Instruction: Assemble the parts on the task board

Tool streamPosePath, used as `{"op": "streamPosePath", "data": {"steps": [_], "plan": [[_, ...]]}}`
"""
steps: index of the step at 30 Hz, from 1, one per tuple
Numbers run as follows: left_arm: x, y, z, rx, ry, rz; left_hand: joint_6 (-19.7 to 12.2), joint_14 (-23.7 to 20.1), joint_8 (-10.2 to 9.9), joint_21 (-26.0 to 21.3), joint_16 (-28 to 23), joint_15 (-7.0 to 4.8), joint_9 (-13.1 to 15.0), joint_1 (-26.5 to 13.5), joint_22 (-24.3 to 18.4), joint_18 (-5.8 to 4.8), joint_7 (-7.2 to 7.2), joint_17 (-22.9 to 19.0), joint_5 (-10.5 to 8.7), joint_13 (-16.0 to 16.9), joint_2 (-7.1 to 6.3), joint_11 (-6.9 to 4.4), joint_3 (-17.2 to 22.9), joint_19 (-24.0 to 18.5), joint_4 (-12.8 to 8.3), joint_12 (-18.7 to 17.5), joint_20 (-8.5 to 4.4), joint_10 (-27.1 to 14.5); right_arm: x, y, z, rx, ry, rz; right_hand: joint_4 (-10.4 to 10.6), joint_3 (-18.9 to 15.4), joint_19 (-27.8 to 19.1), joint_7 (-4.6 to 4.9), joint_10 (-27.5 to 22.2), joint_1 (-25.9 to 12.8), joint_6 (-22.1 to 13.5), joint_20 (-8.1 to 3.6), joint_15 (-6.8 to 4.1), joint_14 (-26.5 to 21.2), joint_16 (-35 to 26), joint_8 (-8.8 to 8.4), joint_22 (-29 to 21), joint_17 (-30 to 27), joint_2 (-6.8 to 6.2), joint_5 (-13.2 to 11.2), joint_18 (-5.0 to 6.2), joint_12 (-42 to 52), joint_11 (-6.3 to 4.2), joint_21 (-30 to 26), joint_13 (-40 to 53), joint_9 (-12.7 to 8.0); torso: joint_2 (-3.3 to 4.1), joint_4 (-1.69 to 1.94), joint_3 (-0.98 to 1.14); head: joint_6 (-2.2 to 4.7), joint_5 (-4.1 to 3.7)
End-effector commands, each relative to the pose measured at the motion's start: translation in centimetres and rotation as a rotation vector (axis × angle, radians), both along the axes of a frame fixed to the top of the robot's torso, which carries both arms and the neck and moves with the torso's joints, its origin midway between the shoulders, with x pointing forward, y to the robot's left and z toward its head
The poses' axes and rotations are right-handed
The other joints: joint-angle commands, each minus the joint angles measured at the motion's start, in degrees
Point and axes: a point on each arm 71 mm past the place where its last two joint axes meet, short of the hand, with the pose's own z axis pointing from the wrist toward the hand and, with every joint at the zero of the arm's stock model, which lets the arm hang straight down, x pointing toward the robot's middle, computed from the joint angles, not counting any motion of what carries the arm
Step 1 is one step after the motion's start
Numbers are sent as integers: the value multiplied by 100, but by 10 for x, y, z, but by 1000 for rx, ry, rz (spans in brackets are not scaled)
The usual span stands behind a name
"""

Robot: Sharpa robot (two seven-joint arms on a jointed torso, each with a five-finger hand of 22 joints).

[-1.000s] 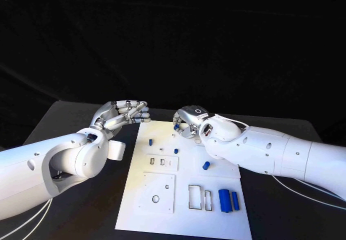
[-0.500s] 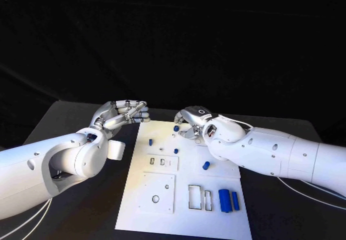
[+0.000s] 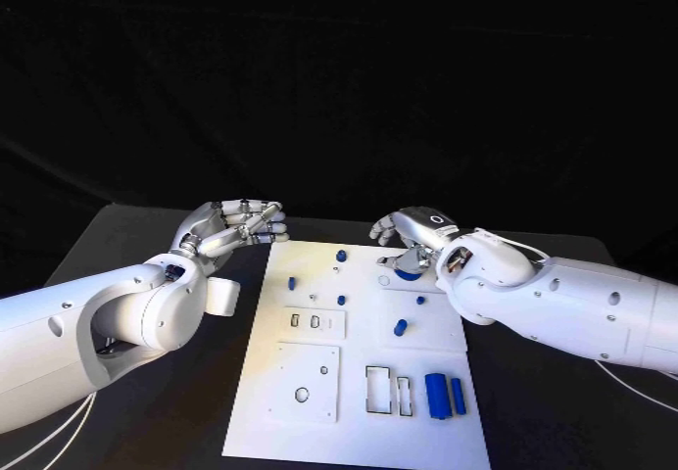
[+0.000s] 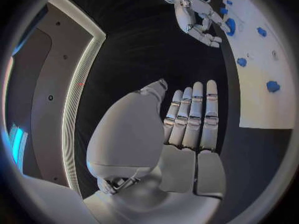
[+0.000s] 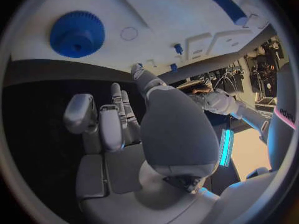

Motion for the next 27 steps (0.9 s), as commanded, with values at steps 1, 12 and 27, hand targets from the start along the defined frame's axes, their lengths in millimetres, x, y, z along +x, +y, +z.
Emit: {"op": "streamPosePath", "data": {"steps": [1,12,27], "plan": [[0,0,2,-8,-10,-16,-44,-11,-35,-23,-23,19,7,11,-7,74,48,9,-29,-1,-25,53,35,14,4,-24,19,6,-3,-20,3,107,114,-65,129,129,53,15,607,-70,18,-27,-76,134,62,-51,76,85,-76,15,-40,183,-67,45,99,-28,-40,-75,27,3,-32],[0,1,2,-9,-9,-17,-44,-11,-35,-23,-23,19,7,11,-7,74,48,9,-29,-1,-25,53,35,14,4,-24,19,6,2,-66,-5,151,337,-190,1239,-1128,585,-99,1253,461,-415,-168,-190,424,842,494,1074,1584,-169,536,-234,5004,-236,700,5314,301,-53,-117,63,27,-13],[0,2,1,-9,-8,-16,-44,-10,-37,-24,-27,18,8,16,-9,74,46,16,-30,0,-28,52,44,15,-2,-31,19,10,15,-58,-23,130,392,-217,1295,-1228,803,-42,1943,495,-554,-79,-115,552,1104,763,1494,2267,-60,606,-320,6785,-144,985,7267,355,-10,-76,68,-3,29]]}}
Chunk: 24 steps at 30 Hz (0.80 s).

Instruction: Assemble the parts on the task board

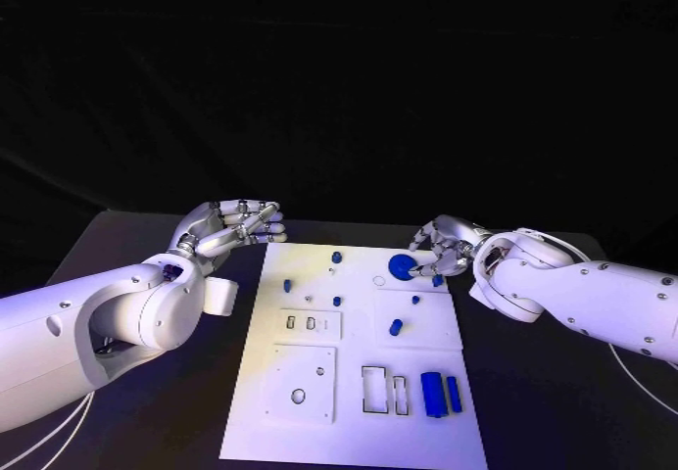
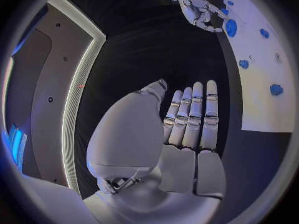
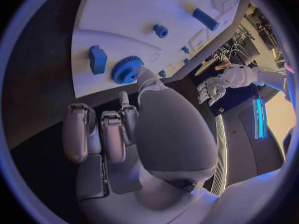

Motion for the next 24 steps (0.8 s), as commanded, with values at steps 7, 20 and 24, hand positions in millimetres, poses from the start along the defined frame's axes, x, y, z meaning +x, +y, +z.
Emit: {"op": "streamPosePath", "data": {"steps": [7,20,24], "plan": [[-1,-3,2,-11,-8,-23,-44,-10,-37,-24,-28,18,8,16,-5,75,46,5,-30,0,-28,31,44,15,-3,-31,19,-11,3,9,-8,-10,40,3,-8,8,61,-2,83,4,-25,1,40,528,47,41,394,1234,82,40,-57,98,-3,54,423,10,7,-1,1,-37,17],[-1,-2,2,-11,-7,-23,-44,-10,-37,-24,-28,18,8,16,-5,75,46,5,-30,0,-28,31,44,15,-3,-31,19,-11,4,13,-11,-19,27,4,-23,209,113,-22,172,47,106,-4,29,536,60,136,486,1270,191,42,-76,248,-21,119,594,8,6,-5,4,-52,33],[-1,-2,2,-10,-7,-23,-44,-10,-37,-24,-28,18,8,16,-5,75,46,5,-30,0,-28,31,44,15,-3,-31,19,-11,4,13,-10,-29,16,7,-22,544,129,-67,240,80,345,-32,-5,539,66,203,528,1288,276,-307,-82,338,-64,142,703,-16,6,-8,7,-47,41]]}}
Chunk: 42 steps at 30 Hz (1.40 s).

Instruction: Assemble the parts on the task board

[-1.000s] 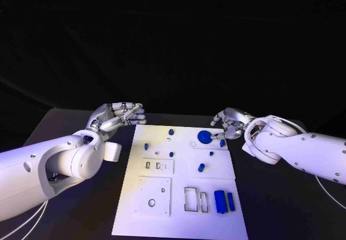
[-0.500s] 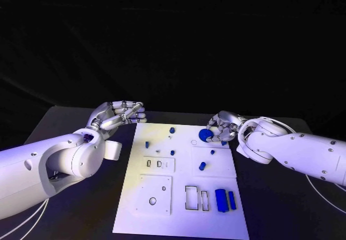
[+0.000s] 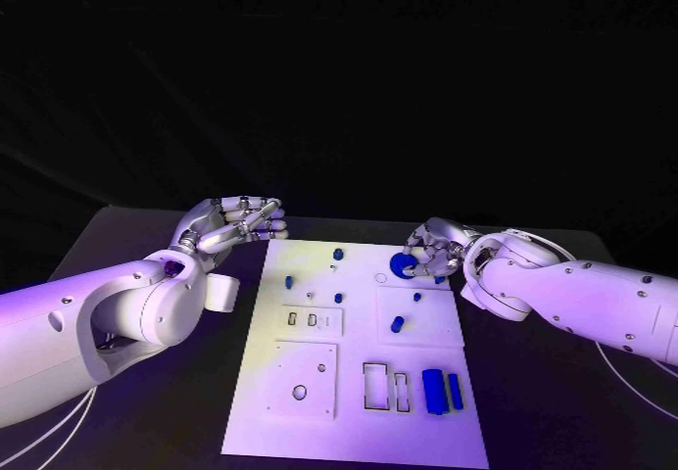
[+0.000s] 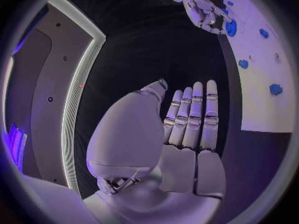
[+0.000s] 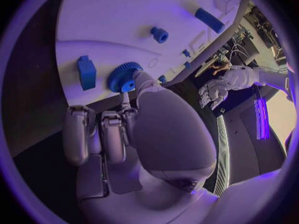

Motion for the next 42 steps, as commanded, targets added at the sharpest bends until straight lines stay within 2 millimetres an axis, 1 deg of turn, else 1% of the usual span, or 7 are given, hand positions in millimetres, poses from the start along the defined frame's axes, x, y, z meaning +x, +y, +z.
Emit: {"op": "streamPosePath", "data": {"steps": [1,6,11,22,33,39,42], "plan": [[-1,-2,1,-9,-7,-21,-44,-10,-37,-24,-28,19,8,16,-5,74,46,7,-30,0,-28,31,44,15,-3,-32,19,-10,0,0,-1,-31,-15,4,-2,197,50,-36,91,9,145,-9,-17,541,29,32,546,1298,63,-164,-85,57,-29,37,730,-14,1,-8,6,1,7],[-1,-2,1,-9,-6,-20,-41,-10,-39,-26,-36,18,12,17,-11,75,44,20,-31,1,-31,30,59,17,-7,-44,20,-1,0,0,0,-55,-36,11,-49,639,70,-69,127,64,279,-47,-51,545,34,-22,592,1318,26,-266,-95,94,-64,61,786,-52,2,0,6,4,7],[0,-1,1,-8,-5,-19,-41,-10,-39,-26,-36,18,12,17,-11,75,44,20,-31,1,-31,30,59,17,-7,-44,20,-1,-1,1,1,-59,-53,19,-140,1141,85,-79,154,30,375,-60,-62,549,40,-80,630,1336,-74,-214,-101,119,-75,77,830,-76,4,-4,8,4,13],[0,-1,1,-8,-4,-19,-41,-10,-39,-26,-36,18,12,17,-11,75,44,20,-31,1,-31,30,59,17,-7,-44,20,-1,-13,18,17,-51,-250,79,-336,1675,249,-107,238,-255,514,-74,-80,553,45,-134,869,1353,-294,-71,-163,208,-101,261,941,-45,-1,-4,5,44,6],[0,-2,1,-8,-3,-21,-41,-10,-39,-26,-36,18,12,17,-11,75,44,20,-31,1,-31,30,59,17,-7,-44,20,-1,-36,66,33,-79,-394,213,-386,1777,293,-119,254,-347,560,-81,-88,556,48,-151,931,1366,-340,-48,-180,223,-111,311,962,-19,8,4,1,59,0],[0,-3,1,-9,-3,-23,-41,-10,-39,-26,-36,18,12,17,-11,75,44,20,-31,1,-31,30,59,17,-7,-44,20,-1,-40,93,32,-85,-420,255,-390,1782,295,-119,256,-351,559,-81,-88,556,48,-153,933,1365,-344,-49,-180,225,-111,313,964,-19,10,7,-6,50,20],[0,-3,1,-9,-3,-24,-41,-10,-39,-26,-36,18,12,17,-11,75,44,20,-31,1,-31,30,59,17,-7,-44,20,-1,-39,104,29,-88,-421,263,-407,1810,293,-119,256,-364,558,-83,-90,556,48,-164,931,1366,-351,-45,-179,223,-113,310,963,-15,16,7,-6,77,-9]]}}
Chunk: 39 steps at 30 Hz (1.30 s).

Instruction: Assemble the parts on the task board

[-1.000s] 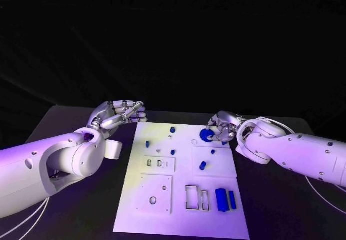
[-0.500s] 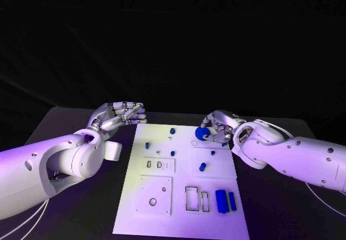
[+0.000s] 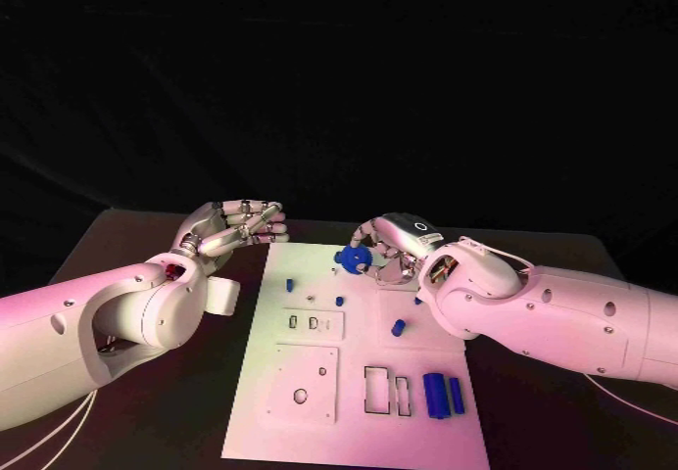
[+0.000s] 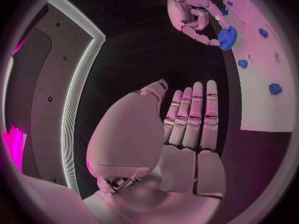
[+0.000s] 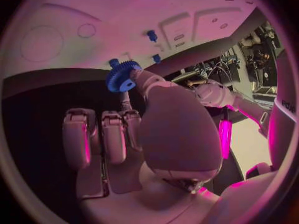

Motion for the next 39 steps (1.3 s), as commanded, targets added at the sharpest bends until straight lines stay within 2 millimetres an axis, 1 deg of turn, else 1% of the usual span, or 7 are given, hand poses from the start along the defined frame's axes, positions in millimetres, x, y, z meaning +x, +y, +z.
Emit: {"op": "streamPosePath", "data": {"steps": [1,4,8,11,15,25,39], "plan": [[0,-3,1,-10,-5,-23,-40,-10,-39,-26,-37,18,7,17,-6,74,44,7,-31,1,-31,30,19,17,1,-15,19,-1,2,7,-1,-26,-53,-7,-1,53,208,-126,223,-53,139,0,-31,569,24,-3,926,1355,14,28,-90,27,-44,24,959,94,8,3,-6,31,-19],[0,-4,1,-10,-5,-25,-40,-10,-39,-26,-37,18,7,17,-6,74,44,7,-31,1,-31,30,19,17,1,-15,19,-1,4,16,-5,-32,-47,-6,-1,53,208,-126,223,-53,139,0,-31,569,24,-3,926,1355,14,28,-90,27,-44,24,959,94,4,4,-9,23,8],[0,-6,1,-11,-3,-29,-40,-13,-42,-29,-48,19,11,16,-12,74,43,21,-32,2,-35,30,36,17,-4,-31,20,7,4,28,-15,-33,-31,4,-16,78,204,-125,222,-66,137,-1,-31,567,21,-12,922,1344,9,35,-88,24,-44,19,957,97,9,12,-3,25,3],[0,-6,1,-11,-3,-30,-40,-13,-42,-29,-48,19,11,16,-12,74,43,21,-32,2,-35,30,36,17,-4,-31,20,7,4,34,-20,-34,-21,10,-24,90,206,-124,222,-75,135,-1,-31,566,20,-18,924,1339,3,36,-89,24,-43,20,958,99,9,9,2,-2,6],[0,-6,1,-12,-2,-31,-40,-13,-42,-29,-48,19,11,16,-12,74,43,21,-32,2,-35,30,36,17,-4,-31,20,7,4,40,-28,-39,-3,14,-24,90,206,-124,222,-75,135,-1,-31,566,20,-18,924,1339,3,36,-89,24,-43,20,958,99,7,4,0,-15,15],[0,-7,1,-12,-2,-32,-40,-13,-42,-29,-48,19,11,16,-12,74,43,21,-32,2,-35,30,36,17,-4,-31,20,7,6,43,-36,-53,17,4,-47,130,201,-116,216,-126,122,-1,-27,563,17,-46,919,1329,-19,25,-87,14,-36,14,951,105,5,-8,1,-35,38],[1,-6,1,-11,0,-33,-40,-13,-42,-29,-48,19,11,16,-12,74,43,21,-32,2,-35,30,36,17,-4,-31,20,7,10,38,-36,-53,-4,-29,-72,159,204,-111,214,-161,115,1,-23,562,15,-66,924,1325,-39,9,-88,9,-32,17,948,110,6,-12,8,-59,52]]}}
